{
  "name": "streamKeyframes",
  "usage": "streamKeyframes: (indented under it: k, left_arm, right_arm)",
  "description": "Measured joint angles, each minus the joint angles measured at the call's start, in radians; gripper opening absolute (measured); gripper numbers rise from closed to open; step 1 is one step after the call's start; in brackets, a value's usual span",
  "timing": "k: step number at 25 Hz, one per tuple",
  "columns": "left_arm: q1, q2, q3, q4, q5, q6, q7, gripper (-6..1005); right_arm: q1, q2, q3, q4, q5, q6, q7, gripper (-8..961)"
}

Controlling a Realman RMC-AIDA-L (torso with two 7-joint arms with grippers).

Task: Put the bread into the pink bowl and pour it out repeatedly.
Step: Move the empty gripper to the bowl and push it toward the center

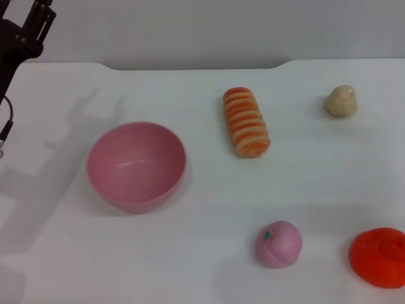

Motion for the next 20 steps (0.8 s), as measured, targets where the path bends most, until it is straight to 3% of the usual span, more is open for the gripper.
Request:
streamKeyframes:
  k: [14,20]
  left_arm:
    - [-0.008,0.005,-0.003,0.004,-0.002,0.018,0.002,668]
    - [-0.030,0.016,-0.009,0.032,0.000,0.114,-0.023,668]
  right_arm:
    - [0.013,-0.002,0.000,-0.002,0.002,0.007,0.002,465]
    - [0.016,-0.002,0.000,-0.001,0.002,0.009,0.002,469]
